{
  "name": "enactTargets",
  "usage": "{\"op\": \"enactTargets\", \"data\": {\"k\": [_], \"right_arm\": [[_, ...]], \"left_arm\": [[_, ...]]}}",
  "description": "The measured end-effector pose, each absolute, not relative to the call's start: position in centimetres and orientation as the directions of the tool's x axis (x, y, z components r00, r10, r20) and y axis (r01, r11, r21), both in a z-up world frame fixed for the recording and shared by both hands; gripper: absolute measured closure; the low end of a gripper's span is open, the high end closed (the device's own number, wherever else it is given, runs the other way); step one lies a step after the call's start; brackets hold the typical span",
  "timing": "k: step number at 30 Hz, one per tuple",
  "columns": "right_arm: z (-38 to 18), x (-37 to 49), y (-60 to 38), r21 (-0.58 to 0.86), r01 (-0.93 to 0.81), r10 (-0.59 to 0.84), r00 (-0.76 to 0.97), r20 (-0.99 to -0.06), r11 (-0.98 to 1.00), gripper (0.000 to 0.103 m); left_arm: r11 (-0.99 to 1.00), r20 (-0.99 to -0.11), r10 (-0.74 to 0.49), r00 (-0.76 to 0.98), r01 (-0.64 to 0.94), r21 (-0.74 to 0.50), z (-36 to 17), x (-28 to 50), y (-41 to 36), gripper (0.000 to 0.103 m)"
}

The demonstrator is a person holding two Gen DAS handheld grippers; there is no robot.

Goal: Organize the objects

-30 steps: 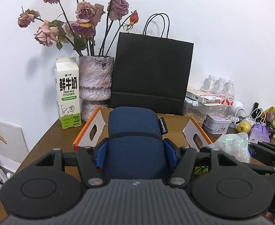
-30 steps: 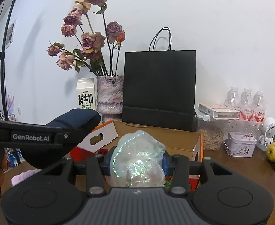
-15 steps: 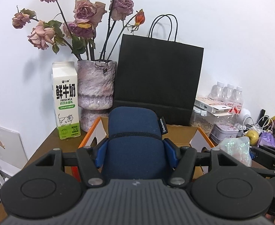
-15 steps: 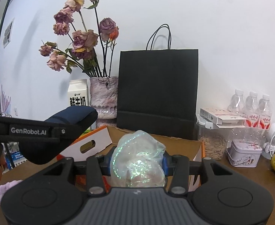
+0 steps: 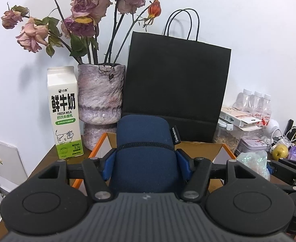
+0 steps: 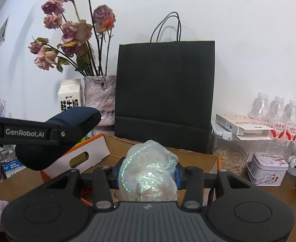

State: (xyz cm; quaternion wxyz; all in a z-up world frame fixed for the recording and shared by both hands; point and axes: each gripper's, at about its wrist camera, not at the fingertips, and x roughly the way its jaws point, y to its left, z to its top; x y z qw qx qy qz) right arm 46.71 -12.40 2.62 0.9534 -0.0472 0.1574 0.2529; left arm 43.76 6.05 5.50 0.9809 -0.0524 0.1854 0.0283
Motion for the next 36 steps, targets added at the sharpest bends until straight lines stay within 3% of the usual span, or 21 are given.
{"op": "enactTargets", "data": {"k": [22,23,25,26,27,29,36], "right_arm": [[0.7,50.4,-11.4,-0.008,-0.467,0.429,0.819,-0.382,0.884,0.058],[0.7,50.4,-11.4,-0.007,-0.467,0.429,0.817,-0.385,0.884,0.054],[0.5,50.6,-11.3,-0.007,-0.467,0.426,0.813,-0.397,0.884,0.035],[0.3,50.7,-11.2,-0.009,-0.462,0.419,0.811,-0.409,0.887,0.007],[0.1,50.7,-11.1,-0.018,-0.453,0.406,0.816,-0.412,0.892,0.000],[-0.1,50.8,-11.0,-0.033,-0.440,0.387,0.821,-0.421,0.897,0.000],[-0.2,50.9,-11.2,-0.025,-0.435,0.385,0.820,-0.422,0.900,0.000]], "left_arm": [[0.994,-0.381,0.060,0.923,-0.088,-0.057,3.0,48.4,5.6,0.039],[0.995,-0.383,0.057,0.922,-0.085,-0.058,3.0,48.5,5.6,0.038],[0.994,-0.377,0.065,0.924,-0.092,-0.056,2.9,48.5,5.7,0.026],[0.994,-0.361,0.079,0.929,-0.103,-0.048,3.0,48.3,5.7,0.004],[0.992,-0.340,0.096,0.935,-0.117,-0.041,3.1,48.1,5.7,0.000],[0.989,-0.306,0.132,0.943,-0.144,-0.019,3.2,47.8,5.5,0.000],[0.990,-0.324,0.126,0.938,-0.139,-0.016,3.1,48.0,5.4,0.000]]}}
